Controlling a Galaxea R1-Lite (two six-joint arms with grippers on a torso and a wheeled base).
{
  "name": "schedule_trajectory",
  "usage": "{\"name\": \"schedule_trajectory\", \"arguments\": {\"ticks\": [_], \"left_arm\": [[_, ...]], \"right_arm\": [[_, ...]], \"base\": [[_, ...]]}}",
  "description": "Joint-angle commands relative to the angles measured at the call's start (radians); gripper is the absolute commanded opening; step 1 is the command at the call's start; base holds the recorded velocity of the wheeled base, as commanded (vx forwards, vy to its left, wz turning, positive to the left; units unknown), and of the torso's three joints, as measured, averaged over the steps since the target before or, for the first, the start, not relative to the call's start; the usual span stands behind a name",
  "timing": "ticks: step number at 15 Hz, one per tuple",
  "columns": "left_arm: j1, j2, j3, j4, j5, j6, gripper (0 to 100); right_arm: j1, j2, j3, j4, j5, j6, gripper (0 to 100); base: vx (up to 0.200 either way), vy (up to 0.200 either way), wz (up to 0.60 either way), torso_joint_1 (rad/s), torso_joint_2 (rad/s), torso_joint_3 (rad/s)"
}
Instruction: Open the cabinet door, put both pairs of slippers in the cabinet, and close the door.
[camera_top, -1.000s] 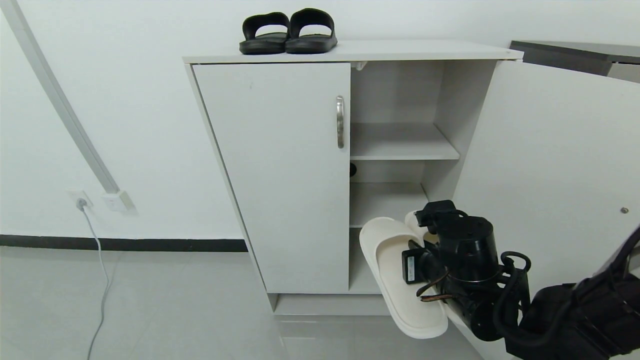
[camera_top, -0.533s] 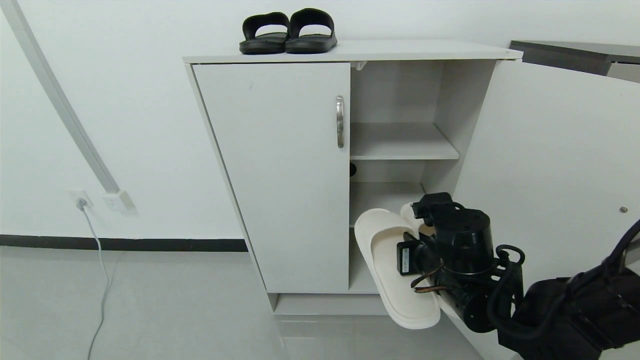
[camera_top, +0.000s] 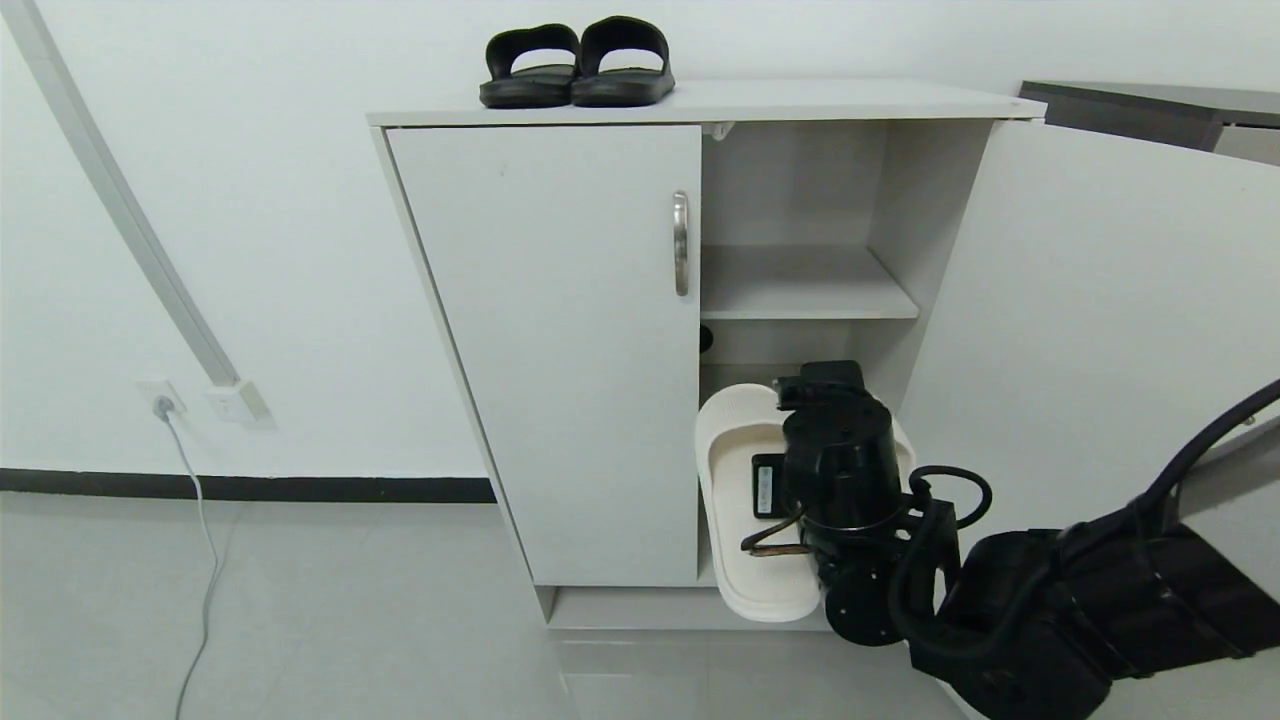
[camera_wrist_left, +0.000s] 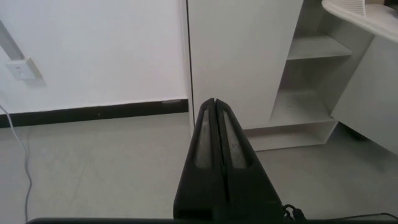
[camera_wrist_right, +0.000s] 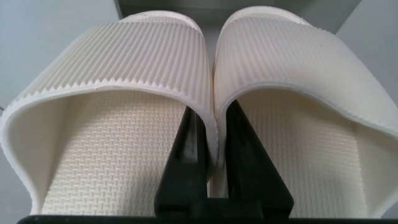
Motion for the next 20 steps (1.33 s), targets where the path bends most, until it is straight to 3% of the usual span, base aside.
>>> {"name": "schedule_trajectory", "arguments": {"ticks": [1,4,8,13,20], "left_arm": [[-0.001,0.001,0.0,0.0,0.0,0.0,0],[-0.001,0.001,0.0,0.0,0.0,0.0,0],[-0.001,0.001,-0.002,0.0,0.0,-0.018,0],[-0.001,0.001,-0.002,0.0,0.0,-0.021,0],[-0.001,0.001,-0.002,0.0,0.0,-0.021,0]], "right_arm": [[-0.004,0.045,-0.006,-0.001,-0.001,0.01,0],[-0.041,0.094,-0.006,-0.027,0.005,0.012,0],[-0.042,0.157,-0.006,-0.065,0.007,0.01,0],[-0.073,0.284,-0.025,-0.173,0.065,0.007,0],[-0.107,0.338,-0.031,-0.217,0.145,0.009,0]], "base": [[0.0,-0.2,0.0,0.007,0.0,-0.002],[0.0,-0.2,0.0,0.007,0.0,0.004],[0.0,0.0,0.0,0.0,0.0,0.0],[0.0,0.0,0.0,0.0,0.0,0.0],[0.0,0.0,0.0,0.0,0.0,0.0]]}}
